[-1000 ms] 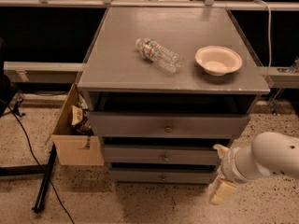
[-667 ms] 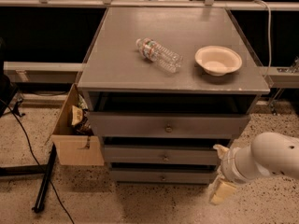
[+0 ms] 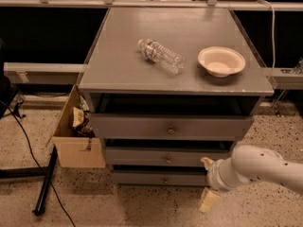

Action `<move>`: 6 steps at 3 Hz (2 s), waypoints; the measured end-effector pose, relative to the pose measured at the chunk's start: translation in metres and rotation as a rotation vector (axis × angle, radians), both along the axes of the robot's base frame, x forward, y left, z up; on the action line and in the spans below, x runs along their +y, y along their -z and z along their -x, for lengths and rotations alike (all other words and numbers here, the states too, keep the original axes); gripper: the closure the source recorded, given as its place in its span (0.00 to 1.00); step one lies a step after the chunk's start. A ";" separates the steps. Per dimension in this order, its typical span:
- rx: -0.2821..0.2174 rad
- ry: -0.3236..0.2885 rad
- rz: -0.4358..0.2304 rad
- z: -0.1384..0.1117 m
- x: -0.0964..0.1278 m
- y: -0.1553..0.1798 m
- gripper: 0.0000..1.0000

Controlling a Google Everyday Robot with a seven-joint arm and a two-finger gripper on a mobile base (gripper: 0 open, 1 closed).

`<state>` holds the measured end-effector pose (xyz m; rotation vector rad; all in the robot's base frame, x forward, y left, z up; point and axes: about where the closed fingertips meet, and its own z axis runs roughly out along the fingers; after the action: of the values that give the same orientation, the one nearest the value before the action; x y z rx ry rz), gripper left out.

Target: Open bottom drawer

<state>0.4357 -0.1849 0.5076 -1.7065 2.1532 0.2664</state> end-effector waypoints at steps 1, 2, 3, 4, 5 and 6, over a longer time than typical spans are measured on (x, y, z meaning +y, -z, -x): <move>0.029 0.005 -0.047 0.007 0.004 0.060 0.00; 0.041 0.015 -0.100 0.016 -0.001 0.104 0.00; 0.077 0.004 -0.164 0.026 0.000 0.153 0.00; 0.075 0.003 -0.163 0.025 0.000 0.155 0.00; 0.059 -0.002 -0.158 0.016 -0.005 0.177 0.00; 0.032 -0.019 -0.181 0.003 -0.006 0.202 0.00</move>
Offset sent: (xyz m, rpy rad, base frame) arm -0.0236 -0.0096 -0.1494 0.1542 0.0500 -0.0293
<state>0.4324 -0.1904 0.3058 -1.6313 2.0665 0.4817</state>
